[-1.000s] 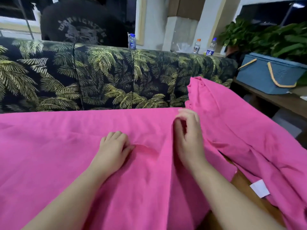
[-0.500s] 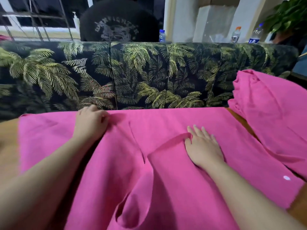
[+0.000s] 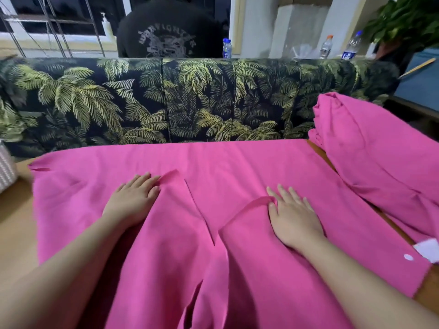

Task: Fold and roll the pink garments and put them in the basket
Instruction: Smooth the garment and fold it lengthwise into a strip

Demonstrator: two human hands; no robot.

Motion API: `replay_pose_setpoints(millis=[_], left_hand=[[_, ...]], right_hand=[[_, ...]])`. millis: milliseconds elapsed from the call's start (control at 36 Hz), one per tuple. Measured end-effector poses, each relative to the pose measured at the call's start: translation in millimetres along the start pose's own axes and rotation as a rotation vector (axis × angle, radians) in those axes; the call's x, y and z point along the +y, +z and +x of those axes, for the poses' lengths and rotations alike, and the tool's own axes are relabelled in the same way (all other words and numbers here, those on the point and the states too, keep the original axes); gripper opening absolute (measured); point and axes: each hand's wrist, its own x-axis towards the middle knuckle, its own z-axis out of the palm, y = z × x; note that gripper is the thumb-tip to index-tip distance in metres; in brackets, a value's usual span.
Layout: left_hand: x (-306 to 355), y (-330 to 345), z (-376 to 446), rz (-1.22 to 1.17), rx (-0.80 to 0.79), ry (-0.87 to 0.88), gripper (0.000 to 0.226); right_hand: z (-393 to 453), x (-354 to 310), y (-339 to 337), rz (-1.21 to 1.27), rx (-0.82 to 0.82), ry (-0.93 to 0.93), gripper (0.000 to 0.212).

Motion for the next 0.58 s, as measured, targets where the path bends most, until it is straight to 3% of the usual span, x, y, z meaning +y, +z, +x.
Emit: replay_pose_setpoints(millis=[278,389,444,583], left_hand=[[22,6,-141,-0.022,0.004,0.022,0.049],[30,8,-204,-0.025,0.010,0.030,0.065],[34,12,-229,-0.034,0.021,0.017,0.062],[41,14,-261,-0.047,0.068,0.013,0.087]], right_hand=[[-144,31,8,-0.003,0.015,-0.005,0.052],[-203,45,11,-0.035,0.010,0.000,0.051],[-224,50,13,-0.030,-0.004,-0.005,0.050],[-235,56,-6,0.381,0.185,-0.016,0.057]])
